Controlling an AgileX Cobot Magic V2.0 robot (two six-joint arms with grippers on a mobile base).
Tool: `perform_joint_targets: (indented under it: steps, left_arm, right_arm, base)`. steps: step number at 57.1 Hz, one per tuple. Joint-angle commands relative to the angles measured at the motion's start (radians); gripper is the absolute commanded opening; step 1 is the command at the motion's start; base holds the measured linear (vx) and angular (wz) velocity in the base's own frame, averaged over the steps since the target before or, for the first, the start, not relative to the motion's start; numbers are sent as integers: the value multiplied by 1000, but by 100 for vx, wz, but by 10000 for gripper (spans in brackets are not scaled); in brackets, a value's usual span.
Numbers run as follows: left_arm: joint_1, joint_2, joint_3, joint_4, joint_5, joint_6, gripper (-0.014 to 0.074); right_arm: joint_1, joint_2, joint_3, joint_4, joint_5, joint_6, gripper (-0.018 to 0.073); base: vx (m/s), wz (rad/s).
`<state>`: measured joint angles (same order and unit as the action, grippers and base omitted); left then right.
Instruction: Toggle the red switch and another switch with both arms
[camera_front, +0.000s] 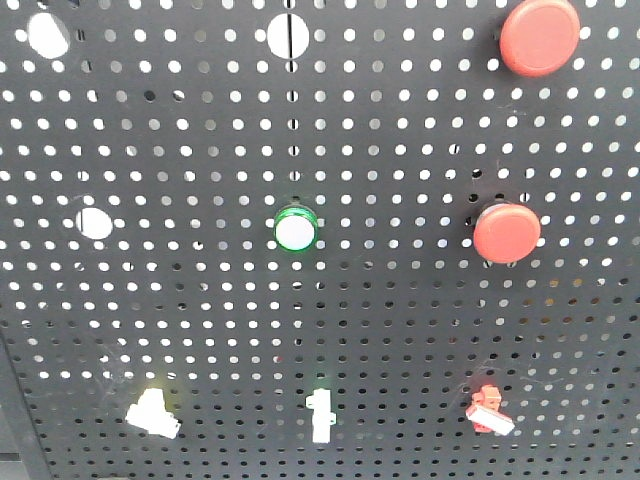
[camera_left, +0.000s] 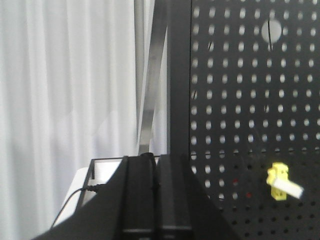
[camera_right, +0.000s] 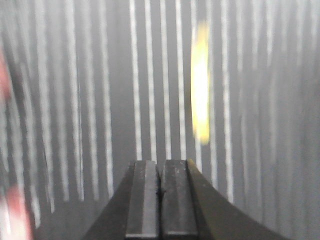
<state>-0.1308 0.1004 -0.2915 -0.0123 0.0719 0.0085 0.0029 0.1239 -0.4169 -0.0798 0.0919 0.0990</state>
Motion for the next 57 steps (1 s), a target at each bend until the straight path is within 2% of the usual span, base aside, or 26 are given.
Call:
perform_joint_targets:
  steps: [1, 5, 13, 20, 26, 37, 42, 47, 57]
  left_arm:
    - [2, 113, -125, 12, 18, -8, 3]
    - [2, 174, -178, 18, 17, -8, 3]
    - [2, 232, -213, -6, -29, -34, 3]
    - [-19, 277, -228, -38, -72, -43, 3]
    - [-94, 355, -250, -36, -54, -29, 3]
    - [-300, 518, -280, -35, -96, 45, 3]
    - [-381, 596, -281, -35, -153, 72, 3]
    - [-412, 651, -281, -34, -207, 73, 3]
    - [-413, 736, -283, -34, -262, 71, 3]
  right_arm:
    - [-5, 124, -156, -10, 114, -8, -6]
    - [-5, 196, -207, -10, 165, -6, -6]
    - [-5, 280, -224, 11, 168, -1, -6]
    - [-5, 298, -224, 80, 175, -3, -6]
    - [-5, 300, -224, 105, 175, -4, -6]
    - [-5, 300, -224, 108, 177, -5, -6]
    - [-5, 300, -224, 104, 181, -5, -6]
    - [-5, 300, -224, 105, 188, -5, -6]
    - [-5, 300, -224, 104, 191, -6, -6]
  base:
    - [0, 0]
    - [0, 1]
    - [0, 0]
    - [0, 0]
    - [0, 0]
    - [0, 0]
    - [0, 0]
    - [0, 0]
    - [0, 0]
